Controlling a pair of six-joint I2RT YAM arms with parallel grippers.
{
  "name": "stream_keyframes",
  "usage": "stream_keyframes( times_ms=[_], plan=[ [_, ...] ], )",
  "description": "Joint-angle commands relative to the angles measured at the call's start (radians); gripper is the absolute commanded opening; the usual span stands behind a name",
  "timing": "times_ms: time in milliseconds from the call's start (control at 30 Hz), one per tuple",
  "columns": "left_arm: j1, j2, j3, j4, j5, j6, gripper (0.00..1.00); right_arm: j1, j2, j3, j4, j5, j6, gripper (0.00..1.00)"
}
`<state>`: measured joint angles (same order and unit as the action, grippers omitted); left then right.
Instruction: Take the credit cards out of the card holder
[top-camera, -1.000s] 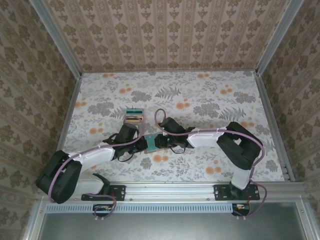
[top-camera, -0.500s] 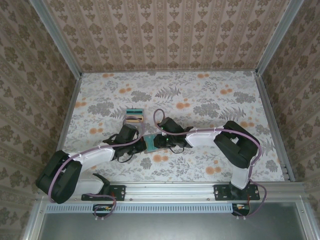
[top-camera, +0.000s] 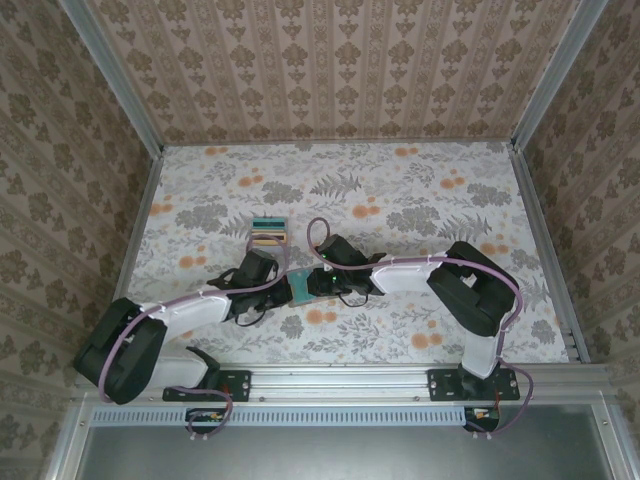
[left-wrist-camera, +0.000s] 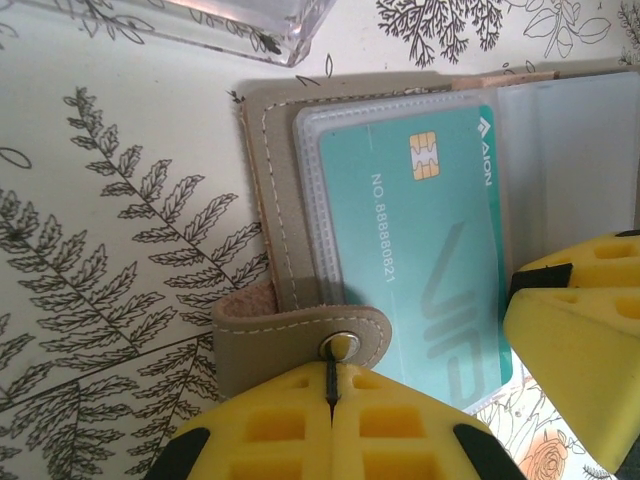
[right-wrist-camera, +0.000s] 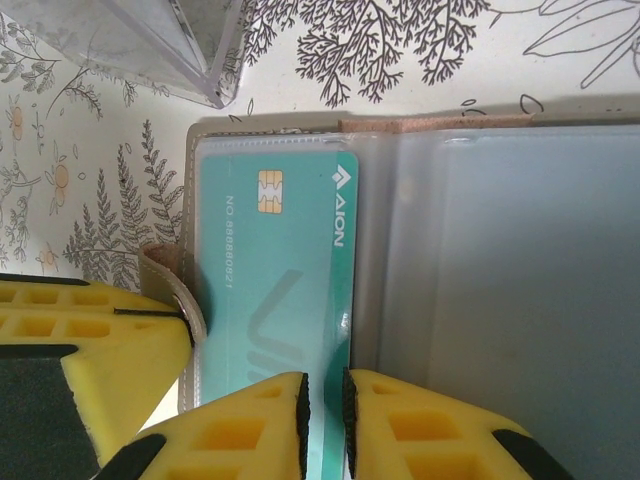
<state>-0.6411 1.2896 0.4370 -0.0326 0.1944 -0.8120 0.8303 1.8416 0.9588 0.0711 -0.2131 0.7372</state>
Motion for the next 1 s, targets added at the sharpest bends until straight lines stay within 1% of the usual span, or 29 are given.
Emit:
stream_keyframes(
  times_ms=[0, 100, 300, 633, 700, 833, 967],
  plan=[
    [-0.008, 0.023, -0.007, -0.027, -0.016, -0.005, 0.00, 0.006, -0.004, 0.011, -0.059, 0.044, 0.009, 0.21],
    [-0.011, 0.026, -0.007, -0.027, -0.016, -0.006, 0.00, 0.006, -0.010, 0.005, -0.062, 0.055, 0.005, 0.21],
    [-0.016, 0.033, -0.006, -0.020, -0.014, -0.007, 0.00, 0.007, 0.024, 0.027, -0.065, 0.017, 0.011, 0.21],
    [-0.027, 0.047, 0.003, -0.011, -0.012, -0.009, 0.00, 0.004, 0.020, 0.010, 0.012, -0.061, 0.034, 0.19],
    [-0.028, 0.048, 0.005, -0.013, -0.013, -0.008, 0.00, 0.002, 0.016, 0.008, 0.008, -0.051, 0.035, 0.19],
    [-0.028, 0.050, 0.008, -0.021, -0.018, -0.009, 0.00, 0.003, -0.007, 0.012, -0.057, 0.025, 0.011, 0.20],
    [-0.028, 0.053, 0.009, -0.026, -0.019, -0.007, 0.00, 0.002, -0.033, 0.015, -0.088, 0.061, -0.009, 0.22]
  ],
)
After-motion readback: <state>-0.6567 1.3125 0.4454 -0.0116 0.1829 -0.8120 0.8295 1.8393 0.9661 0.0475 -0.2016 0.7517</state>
